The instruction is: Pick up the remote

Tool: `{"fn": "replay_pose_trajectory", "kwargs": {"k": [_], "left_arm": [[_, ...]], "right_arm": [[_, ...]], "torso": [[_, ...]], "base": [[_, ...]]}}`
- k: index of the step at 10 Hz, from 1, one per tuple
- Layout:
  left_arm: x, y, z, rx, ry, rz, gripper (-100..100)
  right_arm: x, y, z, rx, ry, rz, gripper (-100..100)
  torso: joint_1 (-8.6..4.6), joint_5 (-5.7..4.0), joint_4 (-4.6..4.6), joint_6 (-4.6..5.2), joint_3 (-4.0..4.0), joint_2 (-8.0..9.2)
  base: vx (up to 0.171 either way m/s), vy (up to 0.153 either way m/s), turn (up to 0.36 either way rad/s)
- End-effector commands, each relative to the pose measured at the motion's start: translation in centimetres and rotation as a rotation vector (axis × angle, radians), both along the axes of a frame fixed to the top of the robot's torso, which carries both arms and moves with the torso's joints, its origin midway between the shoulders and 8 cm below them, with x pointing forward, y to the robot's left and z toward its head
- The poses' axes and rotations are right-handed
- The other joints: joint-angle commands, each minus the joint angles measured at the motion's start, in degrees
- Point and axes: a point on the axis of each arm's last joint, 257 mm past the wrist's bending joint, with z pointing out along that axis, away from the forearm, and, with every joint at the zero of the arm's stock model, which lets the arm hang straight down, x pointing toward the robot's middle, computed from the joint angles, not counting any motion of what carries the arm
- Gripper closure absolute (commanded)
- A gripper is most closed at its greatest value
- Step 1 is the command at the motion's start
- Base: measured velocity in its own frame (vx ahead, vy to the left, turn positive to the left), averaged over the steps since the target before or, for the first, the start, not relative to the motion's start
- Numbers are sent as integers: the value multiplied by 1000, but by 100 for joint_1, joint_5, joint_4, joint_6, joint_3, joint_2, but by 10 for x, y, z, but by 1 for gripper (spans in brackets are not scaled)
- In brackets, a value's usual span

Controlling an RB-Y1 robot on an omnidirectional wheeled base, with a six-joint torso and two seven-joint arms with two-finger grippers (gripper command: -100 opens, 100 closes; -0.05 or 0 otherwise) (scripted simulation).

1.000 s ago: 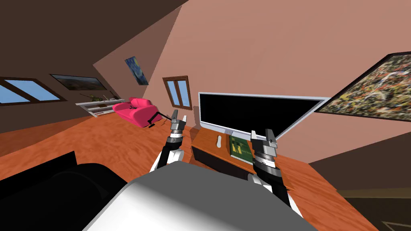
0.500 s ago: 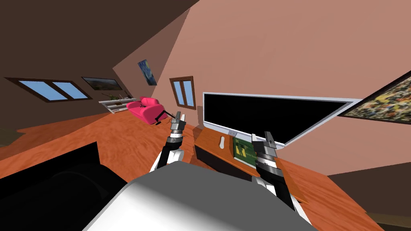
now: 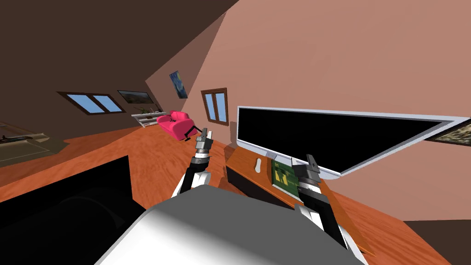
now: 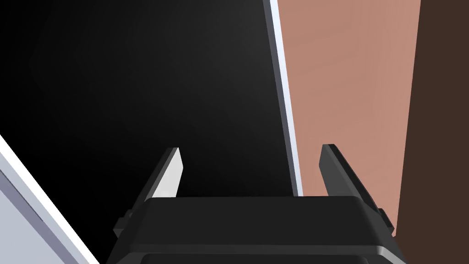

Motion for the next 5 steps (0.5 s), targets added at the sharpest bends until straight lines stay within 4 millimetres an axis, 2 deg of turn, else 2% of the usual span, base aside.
{"fn": "replay_pose_trajectory", "kwargs": {"k": [1, 2, 3, 4, 5], "left_arm": [[0, 0, 0, 0, 0, 0, 0], [0, 0, 0, 0, 0, 0, 0], [0, 0, 0, 0, 0, 0, 0], [0, 0, 0, 0, 0, 0, 0], [0, 0, 0, 0, 0, 0, 0]], "right_arm": [[0, -11, -5, 22, 21, -6, -100], [2, -31, -20, 57, 61, -24, -100], [2, -31, -20, 62, 60, -22, -100], [4, -52, -35, 103, 100, -44, -100], [4, -52, -35, 108, 99, -42, -100]], "torso": [[0, 0, 0, 0, 0, 0], [-3, 0, 1, 3, 3, 5], [-4, 0, 2, 1, 5, 10], [-4, 0, 2, 2, 6, 9], [-3, 0, 2, 1, 6, 10]], "base": [[-6, 11, 59], [-17, 14, 149], [-11, 12, 102], [-13, 15, 136], [-10, 9, 99]]}}
